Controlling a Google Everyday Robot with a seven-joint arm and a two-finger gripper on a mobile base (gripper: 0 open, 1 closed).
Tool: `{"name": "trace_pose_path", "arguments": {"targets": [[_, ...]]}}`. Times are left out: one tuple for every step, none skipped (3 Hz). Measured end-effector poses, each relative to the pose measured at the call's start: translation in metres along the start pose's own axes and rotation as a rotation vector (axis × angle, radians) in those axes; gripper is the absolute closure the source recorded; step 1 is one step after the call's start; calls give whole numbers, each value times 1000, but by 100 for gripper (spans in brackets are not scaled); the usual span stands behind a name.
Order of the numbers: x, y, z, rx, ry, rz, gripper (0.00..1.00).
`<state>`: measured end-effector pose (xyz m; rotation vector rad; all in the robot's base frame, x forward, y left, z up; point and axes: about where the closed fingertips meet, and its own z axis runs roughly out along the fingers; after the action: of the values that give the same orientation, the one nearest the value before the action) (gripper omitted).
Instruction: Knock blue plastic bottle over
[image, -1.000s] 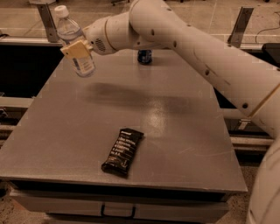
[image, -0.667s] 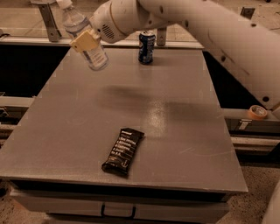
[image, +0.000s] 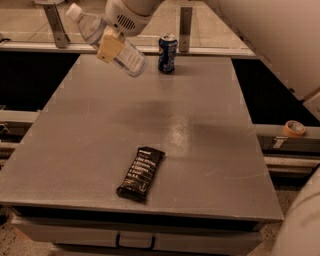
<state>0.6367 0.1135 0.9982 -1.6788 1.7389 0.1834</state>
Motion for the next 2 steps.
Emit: {"name": "trace_pose_path", "arguments": {"targets": [[15,21,16,-94,169,-101,100],[25,53,44,-223,266,-180,100]]}}
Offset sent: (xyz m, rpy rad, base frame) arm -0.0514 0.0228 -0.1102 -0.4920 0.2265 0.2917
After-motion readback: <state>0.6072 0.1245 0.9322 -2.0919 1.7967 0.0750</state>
